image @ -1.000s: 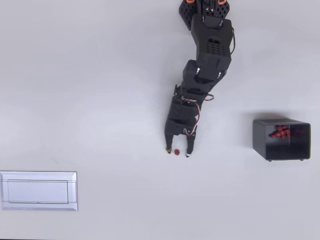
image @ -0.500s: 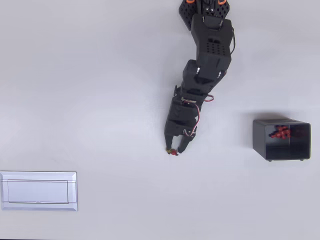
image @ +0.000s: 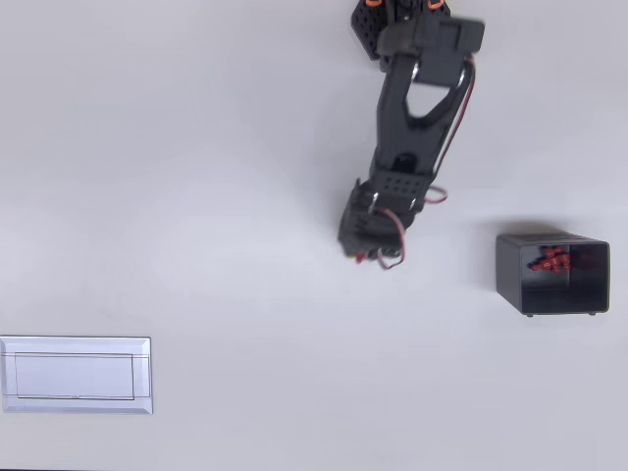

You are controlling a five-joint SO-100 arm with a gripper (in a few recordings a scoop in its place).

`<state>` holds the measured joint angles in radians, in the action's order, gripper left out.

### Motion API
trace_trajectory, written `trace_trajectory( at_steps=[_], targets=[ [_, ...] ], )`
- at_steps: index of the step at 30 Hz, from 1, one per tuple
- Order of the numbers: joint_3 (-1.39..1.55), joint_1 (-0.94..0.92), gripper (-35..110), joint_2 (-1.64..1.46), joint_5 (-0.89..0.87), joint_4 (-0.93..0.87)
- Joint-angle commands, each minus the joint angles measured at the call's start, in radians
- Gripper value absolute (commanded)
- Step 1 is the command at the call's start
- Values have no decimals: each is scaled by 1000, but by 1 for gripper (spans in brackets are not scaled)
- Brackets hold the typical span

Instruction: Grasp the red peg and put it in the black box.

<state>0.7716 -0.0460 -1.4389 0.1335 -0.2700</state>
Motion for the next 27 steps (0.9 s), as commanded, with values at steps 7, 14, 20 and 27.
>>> trace_trajectory(
  at_steps=[7, 14, 20, 27],
  targets=[
    [-250, 192, 0, 495, 115, 316],
    [-348, 318, 0, 499, 54, 709],
    [-245, 400, 0, 281, 15, 937],
    [-46, 497, 0, 37, -25, 1034]
  ],
)
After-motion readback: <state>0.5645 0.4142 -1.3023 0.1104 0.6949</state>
